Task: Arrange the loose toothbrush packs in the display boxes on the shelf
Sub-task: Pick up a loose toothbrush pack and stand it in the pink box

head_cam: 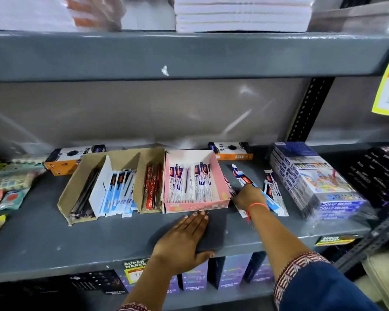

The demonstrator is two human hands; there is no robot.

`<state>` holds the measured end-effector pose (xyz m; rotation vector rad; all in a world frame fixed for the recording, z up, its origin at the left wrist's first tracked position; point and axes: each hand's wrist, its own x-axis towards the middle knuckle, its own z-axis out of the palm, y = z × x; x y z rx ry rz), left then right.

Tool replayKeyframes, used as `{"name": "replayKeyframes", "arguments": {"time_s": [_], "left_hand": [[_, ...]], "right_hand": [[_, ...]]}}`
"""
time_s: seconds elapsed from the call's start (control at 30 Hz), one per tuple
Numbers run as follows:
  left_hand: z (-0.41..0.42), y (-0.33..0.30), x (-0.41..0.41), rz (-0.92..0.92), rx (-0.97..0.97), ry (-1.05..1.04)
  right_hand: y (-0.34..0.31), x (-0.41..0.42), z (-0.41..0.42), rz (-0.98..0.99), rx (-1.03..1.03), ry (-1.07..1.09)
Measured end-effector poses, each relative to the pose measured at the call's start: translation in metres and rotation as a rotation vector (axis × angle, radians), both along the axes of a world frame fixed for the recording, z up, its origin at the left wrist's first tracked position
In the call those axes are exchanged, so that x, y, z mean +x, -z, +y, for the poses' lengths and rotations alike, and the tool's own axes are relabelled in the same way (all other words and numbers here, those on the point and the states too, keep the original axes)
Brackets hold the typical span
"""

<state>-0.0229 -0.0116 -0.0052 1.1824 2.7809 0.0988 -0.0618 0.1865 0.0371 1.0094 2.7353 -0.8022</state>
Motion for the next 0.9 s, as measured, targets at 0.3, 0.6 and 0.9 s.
{"name": "replayKeyframes", "arguments": {"time_s": [0.3, 0.6, 0.9], "left_hand": [[0.004, -0.004, 0.002, -0.014, 0.045, -0.028], [0.001, -0.002, 0.002, 0.013, -0.05, -0.118], [0.001, 0.007, 0.0, 0.085, 0.016, -0.005]], "right_hand": [[-0.004, -0.01, 0.009, -0.015, -0.093, -0.091], [0.01, -0.01, 0.012, 0.045, -0.135, -0.037], [-0.004, 0.027, 0.022, 0.542, -0.905, 0.19]]}}
